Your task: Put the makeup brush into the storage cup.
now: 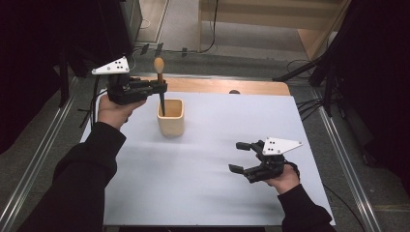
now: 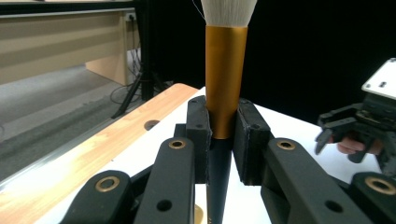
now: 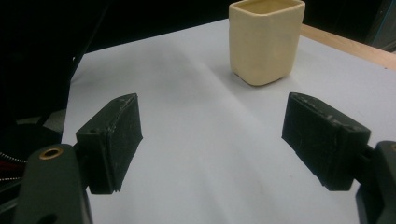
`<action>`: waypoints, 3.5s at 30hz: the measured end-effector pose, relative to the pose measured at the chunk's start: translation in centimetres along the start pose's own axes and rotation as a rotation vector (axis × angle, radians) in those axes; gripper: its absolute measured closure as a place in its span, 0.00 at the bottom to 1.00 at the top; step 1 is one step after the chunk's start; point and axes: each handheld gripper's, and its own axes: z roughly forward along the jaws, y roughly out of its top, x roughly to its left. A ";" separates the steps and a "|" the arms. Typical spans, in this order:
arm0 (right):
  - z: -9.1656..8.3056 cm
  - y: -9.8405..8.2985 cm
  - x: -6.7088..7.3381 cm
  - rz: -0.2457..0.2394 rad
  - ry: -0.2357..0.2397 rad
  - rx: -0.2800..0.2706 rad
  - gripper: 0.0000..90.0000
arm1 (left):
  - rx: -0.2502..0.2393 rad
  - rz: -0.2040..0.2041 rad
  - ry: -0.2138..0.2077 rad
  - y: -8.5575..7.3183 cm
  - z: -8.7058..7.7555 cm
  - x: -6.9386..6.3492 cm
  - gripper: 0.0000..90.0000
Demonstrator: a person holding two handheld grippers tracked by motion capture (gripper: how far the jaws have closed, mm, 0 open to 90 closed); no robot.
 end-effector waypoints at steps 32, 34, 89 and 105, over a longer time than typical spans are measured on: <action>0.1 0.1 0.2 -0.009 0.004 -0.002 0.25 | 0.045 0.004 0.064 -1.9 3.1 2.7 0.88; 0.1 0.1 0.2 -0.009 0.005 -0.002 0.25 | 0.060 0.001 0.061 -2.1 3.2 2.8 0.88; 0.2 0.2 0.3 -0.014 0.015 0.003 0.25 | 0.217 -0.120 0.084 -5.6 2.5 2.8 0.16; 0.3 0.2 0.3 -0.014 0.013 0.004 0.25 | 0.254 -0.144 0.058 -6.1 1.0 1.8 0.15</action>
